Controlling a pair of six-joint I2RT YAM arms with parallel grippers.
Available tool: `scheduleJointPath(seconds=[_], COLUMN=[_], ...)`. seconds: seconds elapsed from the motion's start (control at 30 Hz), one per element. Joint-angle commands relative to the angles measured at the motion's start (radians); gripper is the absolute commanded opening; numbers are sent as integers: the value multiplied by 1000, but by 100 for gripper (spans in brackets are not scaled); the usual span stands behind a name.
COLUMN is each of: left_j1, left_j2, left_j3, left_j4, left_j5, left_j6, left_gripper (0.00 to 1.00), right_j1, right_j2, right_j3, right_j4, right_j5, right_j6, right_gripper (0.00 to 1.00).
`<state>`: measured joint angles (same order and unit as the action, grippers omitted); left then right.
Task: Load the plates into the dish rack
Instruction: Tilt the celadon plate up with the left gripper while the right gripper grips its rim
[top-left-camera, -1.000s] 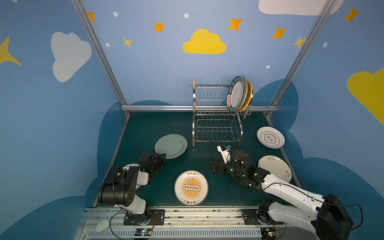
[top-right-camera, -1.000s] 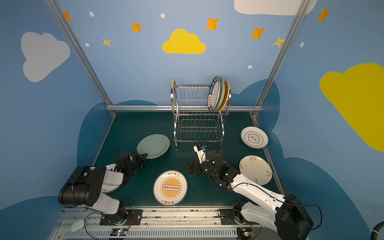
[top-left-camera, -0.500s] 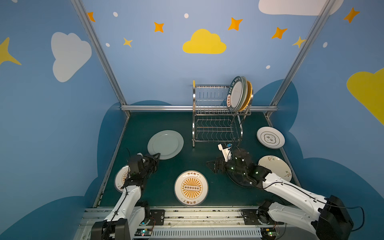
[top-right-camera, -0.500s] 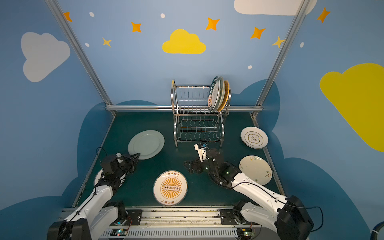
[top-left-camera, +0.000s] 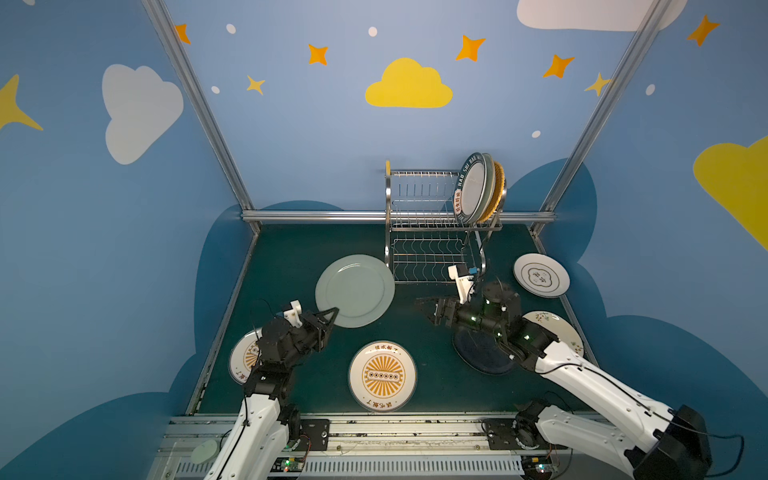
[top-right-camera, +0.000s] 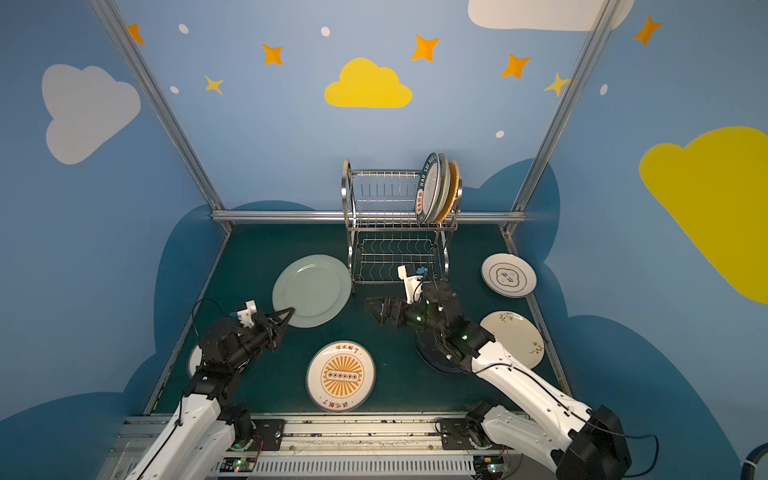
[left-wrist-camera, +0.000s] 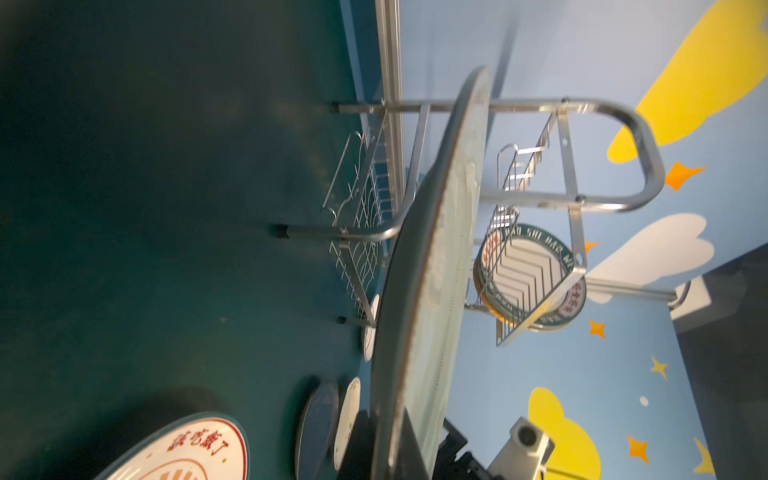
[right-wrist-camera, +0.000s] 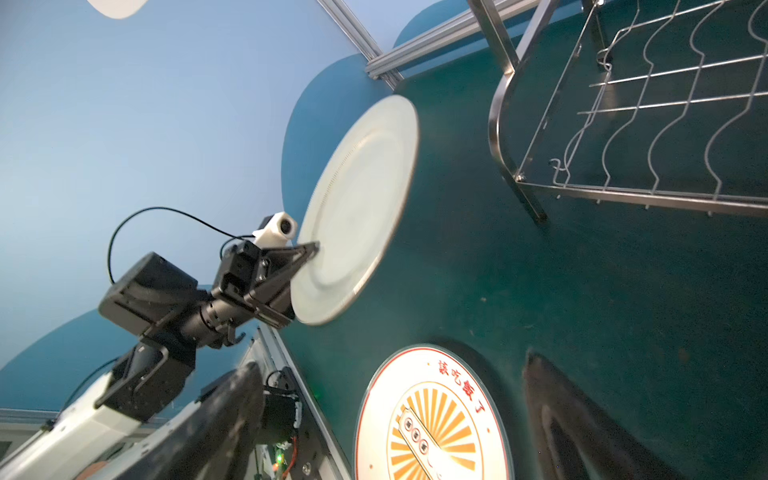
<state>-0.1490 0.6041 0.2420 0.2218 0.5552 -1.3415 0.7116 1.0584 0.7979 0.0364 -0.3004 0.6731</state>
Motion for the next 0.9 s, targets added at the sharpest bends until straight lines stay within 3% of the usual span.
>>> scheduleJointPath(seconds=[0.0,0.37,0.5,0.63,0.87], left_j1=[-75,-161,-170,-176,-182], left_j2=[-25,-50,-56,-53,-53], left_j3=[28,11,11,11,11], left_j4=[119,151,157,166,181], left_j5=[-50,-103,-106,-108,-110], left_j6=[18,-8,-13,-15,-20], left_gripper=[4,4,4,4,4], right_j1=[1,-8,-9,-5,-1], right_j2=[66,246,294,344,371], right_j3=[106,215,212,213,210], right_j4=[-23,-128,-72,14,82], right_j5=[-9,58,-7,-103,-154], right_j6=[44,67,93,122,173], right_gripper=[95,89,87,78,59])
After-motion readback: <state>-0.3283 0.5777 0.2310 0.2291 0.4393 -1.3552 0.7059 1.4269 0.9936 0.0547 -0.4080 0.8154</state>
